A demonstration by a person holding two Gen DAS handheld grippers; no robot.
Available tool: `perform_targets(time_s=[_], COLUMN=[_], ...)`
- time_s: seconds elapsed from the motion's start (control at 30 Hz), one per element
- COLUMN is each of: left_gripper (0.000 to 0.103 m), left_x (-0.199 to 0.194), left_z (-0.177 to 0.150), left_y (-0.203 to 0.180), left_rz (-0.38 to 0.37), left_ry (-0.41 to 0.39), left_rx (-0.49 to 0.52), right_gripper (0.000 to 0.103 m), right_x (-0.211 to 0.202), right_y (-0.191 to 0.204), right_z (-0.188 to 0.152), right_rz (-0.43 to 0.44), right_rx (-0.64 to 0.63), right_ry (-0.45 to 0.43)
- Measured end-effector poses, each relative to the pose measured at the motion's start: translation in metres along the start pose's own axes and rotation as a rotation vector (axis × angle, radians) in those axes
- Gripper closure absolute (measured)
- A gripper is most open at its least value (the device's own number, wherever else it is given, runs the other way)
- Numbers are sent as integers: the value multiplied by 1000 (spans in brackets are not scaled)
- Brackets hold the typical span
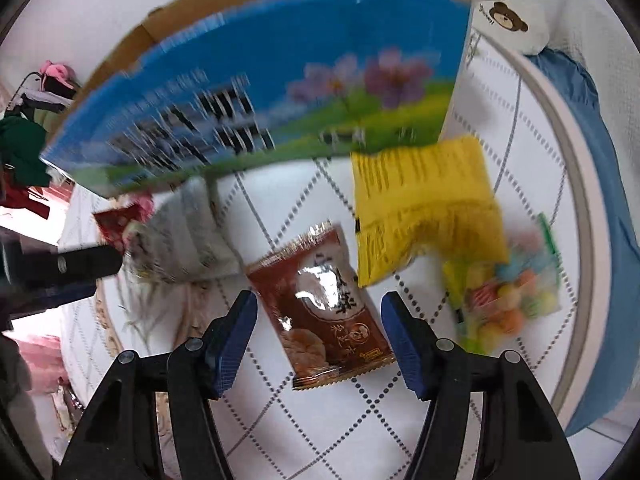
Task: Organize snacks
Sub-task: 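Grasp the white-grey packet with the left tool while the right tool grasps the brown cookie packet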
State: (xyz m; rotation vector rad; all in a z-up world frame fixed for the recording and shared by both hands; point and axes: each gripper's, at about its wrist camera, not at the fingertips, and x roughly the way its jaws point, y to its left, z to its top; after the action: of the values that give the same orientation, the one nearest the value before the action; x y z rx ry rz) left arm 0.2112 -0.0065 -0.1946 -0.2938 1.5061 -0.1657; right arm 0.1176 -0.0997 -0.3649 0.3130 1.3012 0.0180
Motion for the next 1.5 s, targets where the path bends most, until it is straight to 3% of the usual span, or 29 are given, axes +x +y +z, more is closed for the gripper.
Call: perform_targets(time_s=[0.13,0.33,0.47,0.57,0.6,0.73,1.03,1.33,1.5], left_gripper=[9,12,25,30,39,51,56,56,52], left_x=[19,40,45,51,52,56,61,58,65], left_z=[15,26,20,16,15,7,-48,-126,-138], left_y=[-15,-39,-56,-65,-67,-73,-58,-25,-25], left_rz=[17,114,180,209,222,239,269,209,178], left_ry=[18,1,-8,-18,-23,-26,10,131,177], left_rx=[-12,23,95,131,140,176,279,309,299], right_gripper=[36,36,36,36,36,35,43,42,27], right_x=[12,14,13,15,16,22,25,21,29], right_y=[-2,0,-1,-3,-3,0,9,-2,2], right_z=[-9,-15,-10,-8,-7,-3,-18,-77,-85], right_rz=[-13,-22,-17,-21,-23,-27,-9,57,68], right_rx=[-8,-16,-18,-27,-30,-59,-141,-67,-59], right_ry=[-8,-37,-40,-34,-30,-13,69,226,266])
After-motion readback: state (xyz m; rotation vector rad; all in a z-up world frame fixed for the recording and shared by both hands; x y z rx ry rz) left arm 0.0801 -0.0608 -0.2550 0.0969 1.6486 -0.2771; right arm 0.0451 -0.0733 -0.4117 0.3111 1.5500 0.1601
